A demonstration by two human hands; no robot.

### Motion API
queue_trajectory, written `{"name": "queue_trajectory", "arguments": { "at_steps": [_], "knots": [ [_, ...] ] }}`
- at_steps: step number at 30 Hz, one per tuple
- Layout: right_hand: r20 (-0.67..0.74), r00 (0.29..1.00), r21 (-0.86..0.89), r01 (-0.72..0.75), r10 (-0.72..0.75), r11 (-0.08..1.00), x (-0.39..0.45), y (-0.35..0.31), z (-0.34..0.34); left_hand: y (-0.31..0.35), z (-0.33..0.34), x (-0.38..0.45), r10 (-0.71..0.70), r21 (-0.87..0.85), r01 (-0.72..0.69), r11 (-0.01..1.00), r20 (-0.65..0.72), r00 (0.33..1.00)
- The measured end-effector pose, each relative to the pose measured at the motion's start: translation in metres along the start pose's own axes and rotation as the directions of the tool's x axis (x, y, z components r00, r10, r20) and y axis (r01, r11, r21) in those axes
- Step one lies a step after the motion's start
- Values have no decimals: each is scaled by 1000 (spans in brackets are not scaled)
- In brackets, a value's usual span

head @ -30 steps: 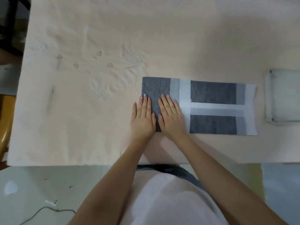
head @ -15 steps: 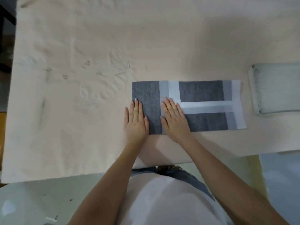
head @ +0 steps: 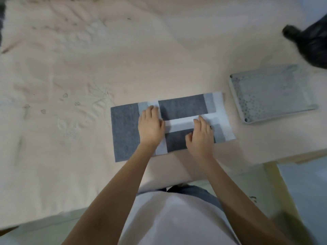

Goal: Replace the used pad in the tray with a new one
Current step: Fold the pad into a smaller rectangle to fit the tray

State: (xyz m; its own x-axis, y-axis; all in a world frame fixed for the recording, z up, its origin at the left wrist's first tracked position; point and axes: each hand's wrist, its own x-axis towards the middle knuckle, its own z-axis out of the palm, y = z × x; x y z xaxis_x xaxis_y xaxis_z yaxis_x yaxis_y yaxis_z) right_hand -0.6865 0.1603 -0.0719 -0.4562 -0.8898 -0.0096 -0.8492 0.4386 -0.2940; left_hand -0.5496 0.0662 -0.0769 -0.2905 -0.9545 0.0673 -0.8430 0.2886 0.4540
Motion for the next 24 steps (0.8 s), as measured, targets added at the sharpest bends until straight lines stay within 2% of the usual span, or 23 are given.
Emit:
{"name": "queue_trajectory", "arguments": {
  "at_steps": [4,6,10,14,18,21,24],
  "knots": [
    [12,985,-29,-175,175,984,7,46,-20,70,16,38,107,37,-112,993,124,986],
    [16,963,-6,-270,270,963,10,64,-27,101,25,55,111,123,-147,981,260,959],
    [72,914,-22,-400,400,916,12,94,-36,151,48,81,89,172,-167,971,390,916],
    [120,909,55,-408,400,911,13,106,-41,178,65,100,15,209,-131,969,479,878],
    [175,882,96,-458,438,884,17,119,-43,200,76,108,24,218,-154,964,503,864],
    [214,865,135,-486,454,863,17,125,-44,210,80,115,-12,199,-100,975,494,869],
    [320,825,233,-546,466,805,18,131,-47,213,84,121,-80,181,-17,983,515,853]
  ]
}}
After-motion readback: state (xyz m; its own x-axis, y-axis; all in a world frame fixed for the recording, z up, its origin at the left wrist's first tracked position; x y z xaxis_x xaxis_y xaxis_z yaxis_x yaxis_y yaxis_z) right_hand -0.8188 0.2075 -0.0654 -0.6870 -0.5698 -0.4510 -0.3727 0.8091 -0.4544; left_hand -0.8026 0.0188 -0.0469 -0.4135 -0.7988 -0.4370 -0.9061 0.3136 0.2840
